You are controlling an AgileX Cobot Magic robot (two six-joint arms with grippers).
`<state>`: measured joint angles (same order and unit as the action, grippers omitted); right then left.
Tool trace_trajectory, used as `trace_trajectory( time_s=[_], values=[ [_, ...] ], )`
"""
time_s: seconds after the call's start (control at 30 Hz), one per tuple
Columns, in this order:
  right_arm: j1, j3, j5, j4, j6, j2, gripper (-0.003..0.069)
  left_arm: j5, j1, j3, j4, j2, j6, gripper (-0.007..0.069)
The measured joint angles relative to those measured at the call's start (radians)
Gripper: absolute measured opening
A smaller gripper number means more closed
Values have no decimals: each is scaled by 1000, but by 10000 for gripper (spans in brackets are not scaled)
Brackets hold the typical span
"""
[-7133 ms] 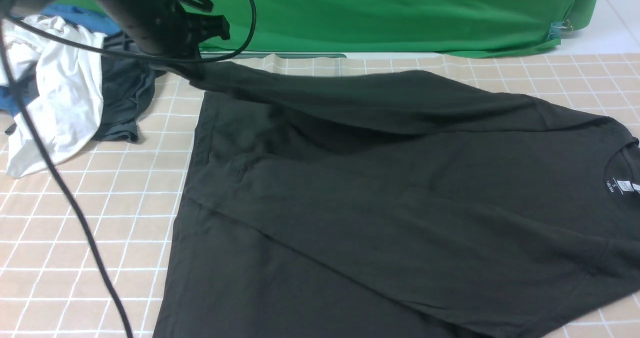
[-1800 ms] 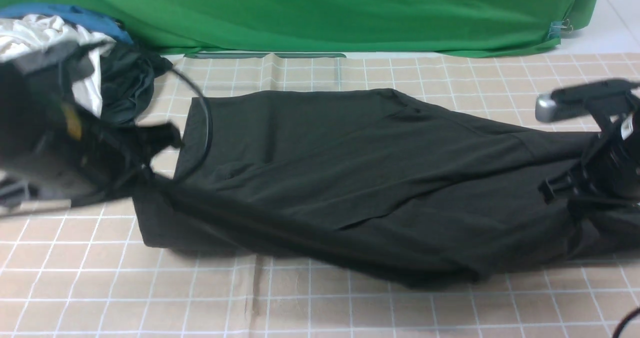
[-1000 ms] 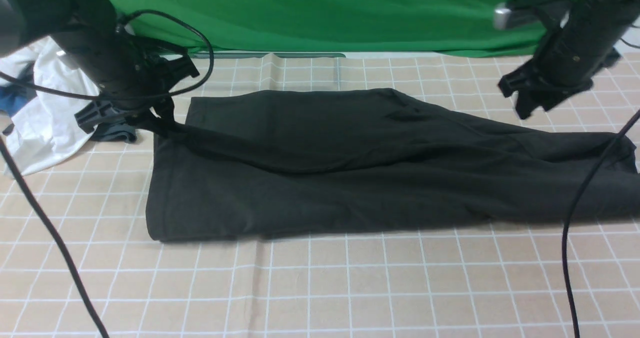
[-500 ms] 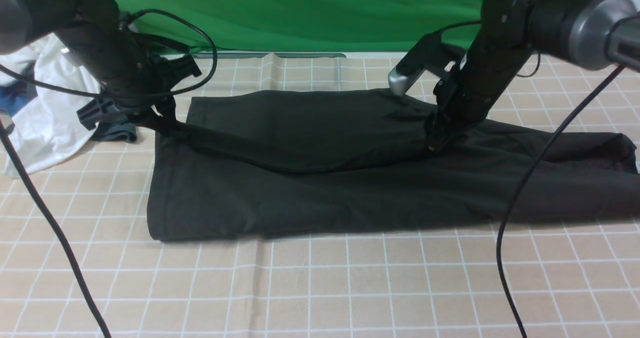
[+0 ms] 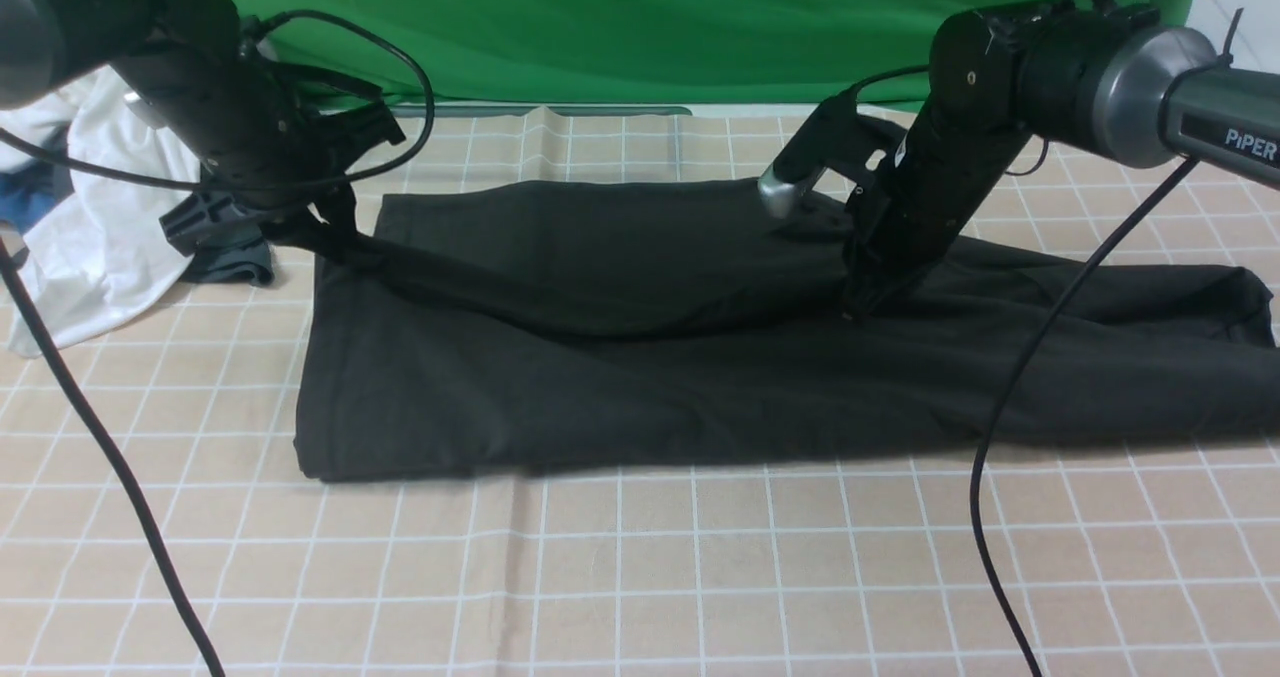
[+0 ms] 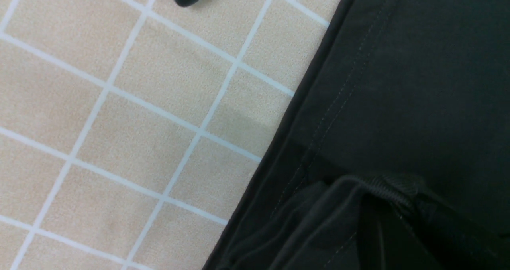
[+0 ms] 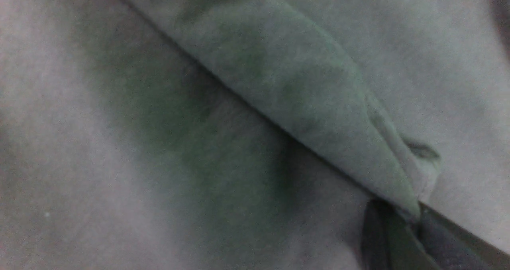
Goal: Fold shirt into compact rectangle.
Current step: 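Fold the black garment in half by bringing its near edge over to the far edge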
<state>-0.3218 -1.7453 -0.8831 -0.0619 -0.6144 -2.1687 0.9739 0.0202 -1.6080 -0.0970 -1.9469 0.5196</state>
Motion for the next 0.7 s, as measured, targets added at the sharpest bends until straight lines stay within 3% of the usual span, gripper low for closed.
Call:
trace_trajectory(
  time_s=[0.33, 0.7],
  values=[
    [47, -153, 5, 1, 44, -1, 52, -10, -3, -125, 2, -3, 83, 31],
    [51, -172, 200, 1, 54, -45, 51, -162, -12, -169, 0, -100, 106, 31]
  ],
)
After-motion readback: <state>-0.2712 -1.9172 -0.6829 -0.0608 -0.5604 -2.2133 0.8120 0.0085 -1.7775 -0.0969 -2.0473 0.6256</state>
